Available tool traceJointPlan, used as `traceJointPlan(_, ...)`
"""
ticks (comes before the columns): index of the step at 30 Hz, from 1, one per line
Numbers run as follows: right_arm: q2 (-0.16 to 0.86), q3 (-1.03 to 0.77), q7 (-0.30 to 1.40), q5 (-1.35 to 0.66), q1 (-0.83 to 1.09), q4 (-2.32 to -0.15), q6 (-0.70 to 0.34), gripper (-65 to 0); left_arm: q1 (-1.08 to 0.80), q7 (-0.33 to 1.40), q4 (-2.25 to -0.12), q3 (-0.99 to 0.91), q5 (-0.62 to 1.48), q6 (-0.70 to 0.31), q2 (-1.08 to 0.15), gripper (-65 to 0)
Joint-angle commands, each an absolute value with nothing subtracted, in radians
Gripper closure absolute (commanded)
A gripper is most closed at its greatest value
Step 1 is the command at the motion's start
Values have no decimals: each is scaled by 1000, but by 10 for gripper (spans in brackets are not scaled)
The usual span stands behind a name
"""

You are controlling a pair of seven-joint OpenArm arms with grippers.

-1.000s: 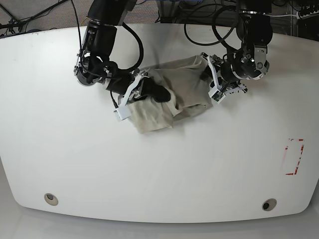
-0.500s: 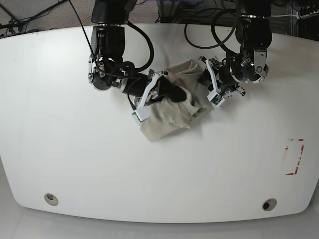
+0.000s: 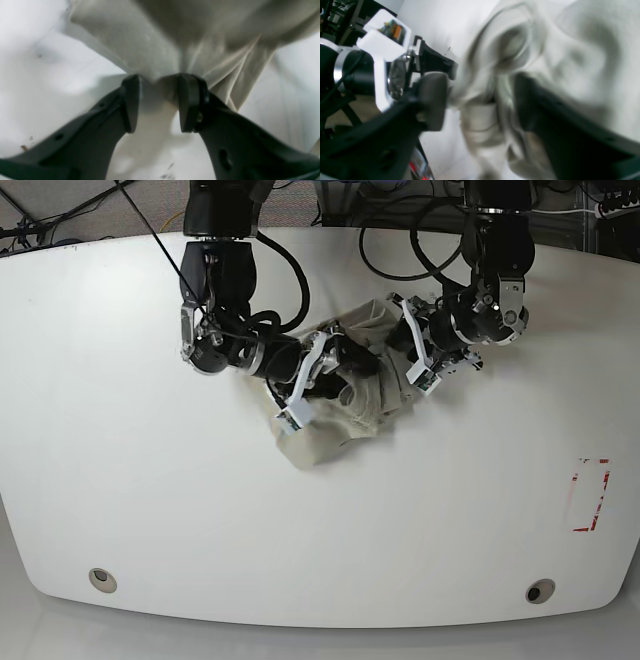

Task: Fold the T-shirt properly
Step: 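Fold the shirt bundle over again with both grippers, compacting it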

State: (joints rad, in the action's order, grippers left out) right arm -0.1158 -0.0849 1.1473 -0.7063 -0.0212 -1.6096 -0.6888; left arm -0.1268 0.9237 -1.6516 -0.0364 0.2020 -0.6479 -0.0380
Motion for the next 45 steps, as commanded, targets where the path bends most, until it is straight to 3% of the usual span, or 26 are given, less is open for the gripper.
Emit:
traceJointPlan(1, -97, -24, 1119, -737, -47, -1649, -698, -468, -124, 935, -1661, -33, 200, -651, -31, -237)
traceJointPlan(7, -38, 74, 1098, -722, -39, -1791, -698, -472, -124, 935, -1712, -38, 202, -653, -28, -237)
traceJointPlan(24, 47, -38, 1087, -711, -45, -1794, -698, -472, -93, 940, -1914, -449, 331, -698, -22, -237)
traceJointPlan(27, 65, -35, 1050, -711, -45, -1793, -698, -471, -81, 940, -1916, -447, 315, -698, -36, -237)
traceJointPlan(40, 148, -30, 967, -711, -177, -1569, -698, -209, -74, 935, -1949, -76, 271, -698, -41, -237)
traceJointPlan(45, 166, -24, 946, -711, -255, -1461, -698, -185, -68, 935, -1948, -10, 271, -698, -7, -237)
